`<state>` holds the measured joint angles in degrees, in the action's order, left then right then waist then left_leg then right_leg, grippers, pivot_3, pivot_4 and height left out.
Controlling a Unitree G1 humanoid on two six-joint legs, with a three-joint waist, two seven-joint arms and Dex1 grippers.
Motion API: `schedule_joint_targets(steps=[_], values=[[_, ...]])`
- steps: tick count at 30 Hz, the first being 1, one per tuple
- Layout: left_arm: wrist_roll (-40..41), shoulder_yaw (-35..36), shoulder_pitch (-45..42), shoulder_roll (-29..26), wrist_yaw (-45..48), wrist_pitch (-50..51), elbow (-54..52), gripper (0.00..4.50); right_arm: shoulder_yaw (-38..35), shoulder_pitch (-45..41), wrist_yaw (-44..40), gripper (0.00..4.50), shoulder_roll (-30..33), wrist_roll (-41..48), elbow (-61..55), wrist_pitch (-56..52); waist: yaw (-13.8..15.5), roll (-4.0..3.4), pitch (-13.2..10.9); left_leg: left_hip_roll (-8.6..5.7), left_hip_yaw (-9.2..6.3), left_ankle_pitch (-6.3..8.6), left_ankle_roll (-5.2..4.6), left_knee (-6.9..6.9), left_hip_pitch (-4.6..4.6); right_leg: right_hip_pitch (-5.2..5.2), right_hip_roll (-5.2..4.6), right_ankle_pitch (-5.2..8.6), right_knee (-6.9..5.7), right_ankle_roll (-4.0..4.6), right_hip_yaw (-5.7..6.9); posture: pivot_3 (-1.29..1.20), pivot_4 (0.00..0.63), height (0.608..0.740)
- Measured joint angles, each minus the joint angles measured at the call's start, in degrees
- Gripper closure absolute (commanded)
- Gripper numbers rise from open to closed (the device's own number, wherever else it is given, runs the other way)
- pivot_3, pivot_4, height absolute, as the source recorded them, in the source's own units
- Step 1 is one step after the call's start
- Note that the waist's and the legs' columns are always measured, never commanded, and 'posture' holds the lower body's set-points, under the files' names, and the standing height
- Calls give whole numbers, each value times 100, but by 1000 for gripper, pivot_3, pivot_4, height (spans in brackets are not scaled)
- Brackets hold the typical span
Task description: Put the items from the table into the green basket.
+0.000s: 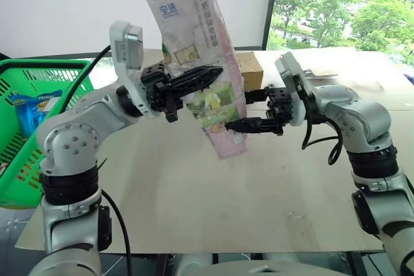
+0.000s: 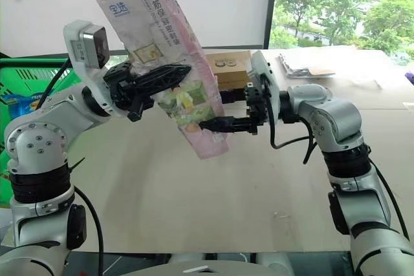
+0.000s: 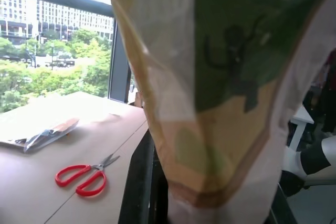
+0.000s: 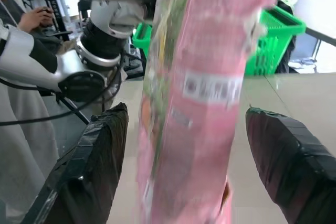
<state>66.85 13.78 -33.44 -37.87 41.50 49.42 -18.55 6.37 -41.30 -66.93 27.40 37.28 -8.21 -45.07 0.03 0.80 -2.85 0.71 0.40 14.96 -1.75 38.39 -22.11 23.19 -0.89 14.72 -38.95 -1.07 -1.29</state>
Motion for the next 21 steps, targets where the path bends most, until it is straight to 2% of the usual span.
schedule_joint_targets(steps=[4, 8, 12, 15, 21], values=[[-612, 159, -101, -375, -510, -44, 351, 4328, -344, 307, 74, 674, 391, -10, 17, 104, 21, 0, 0, -3, -4, 0, 0, -2, 3, 0, 4, 1, -1, 0, 2, 97, 0, 724], [-1738, 144, -328, -871, -1153, -278, 1084, 4328, -833, 420, 326, 674, 593, 50, 18, 180, 46, 0, -1, 0, -1, 0, 0, -5, 6, 0, 14, 1, -1, 0, -2, 97, 0, 724], [-3222, -105, -614, -1702, -1781, -527, 1764, 4328, -1168, 448, 695, 674, 597, 401, -378, 0, 63, 5, -3, 2, -3, 0, 0, -11, -20, 27, 13, 1, 0, 0, -1, 81, 0, 724], [-4211, -305, -672, -2566, -1946, -621, 1966, 4328, -1281, 567, 898, 674, 600, 547, -632, -1, 78, 8, -3, 14, -8, 0, 0, -9, -56, 52, -2, 0, 4, 0, 1, 81, 0, 724], [-5583, -563, -760, -3415, -2125, -832, 2688, 4328, -1477, 626, 1002, 674, 402, 801, -748, 305, 104, 12, -5, 2, -13, 1, -1, -9, -66, 52, -13, 3, 9, -5, 22, 94, 0, 724]])
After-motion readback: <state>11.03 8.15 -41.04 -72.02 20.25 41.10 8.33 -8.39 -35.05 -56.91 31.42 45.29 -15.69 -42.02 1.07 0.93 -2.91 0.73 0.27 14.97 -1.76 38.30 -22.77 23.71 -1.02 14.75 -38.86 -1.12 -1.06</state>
